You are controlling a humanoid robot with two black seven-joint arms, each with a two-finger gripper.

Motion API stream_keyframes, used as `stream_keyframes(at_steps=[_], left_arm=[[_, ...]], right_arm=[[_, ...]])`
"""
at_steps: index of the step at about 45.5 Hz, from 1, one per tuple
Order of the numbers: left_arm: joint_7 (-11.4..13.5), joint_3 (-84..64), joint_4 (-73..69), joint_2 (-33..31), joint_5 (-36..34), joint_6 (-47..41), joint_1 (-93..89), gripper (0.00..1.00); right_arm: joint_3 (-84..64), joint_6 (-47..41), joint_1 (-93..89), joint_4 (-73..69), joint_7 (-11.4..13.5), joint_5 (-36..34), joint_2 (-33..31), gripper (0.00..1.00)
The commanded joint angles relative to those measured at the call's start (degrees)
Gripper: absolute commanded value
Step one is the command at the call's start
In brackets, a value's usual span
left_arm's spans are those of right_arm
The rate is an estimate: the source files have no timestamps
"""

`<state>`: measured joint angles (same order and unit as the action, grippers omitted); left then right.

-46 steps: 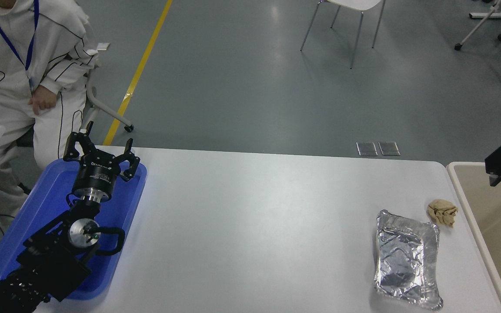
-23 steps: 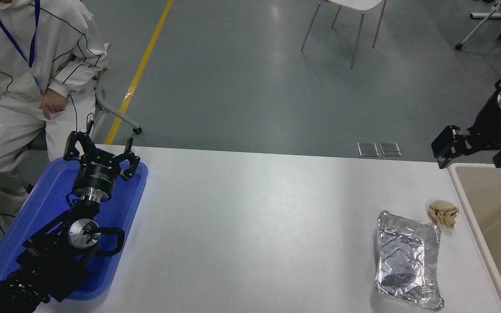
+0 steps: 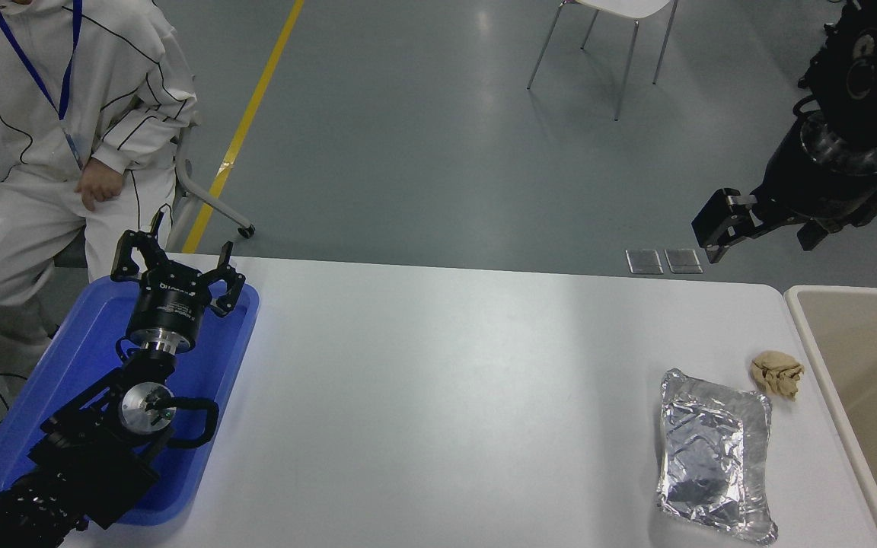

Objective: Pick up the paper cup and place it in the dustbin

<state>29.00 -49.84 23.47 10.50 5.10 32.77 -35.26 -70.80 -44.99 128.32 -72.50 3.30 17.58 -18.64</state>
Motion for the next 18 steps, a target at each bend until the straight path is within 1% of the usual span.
stream_keyframes(at_steps=[1,18], left_arm=[[0.0,0.0,0.0,0.0,0.0,0.0,-0.1,1.0],[0.0,0.0,0.0,0.0,0.0,0.0,-0.1,1.0]], right_arm=[[2.1,0.0,0.3,0.0,0.0,0.0,0.2,1.0],[2.8,0.0,0.3,0.1,0.0,-0.1,0.1,1.0]])
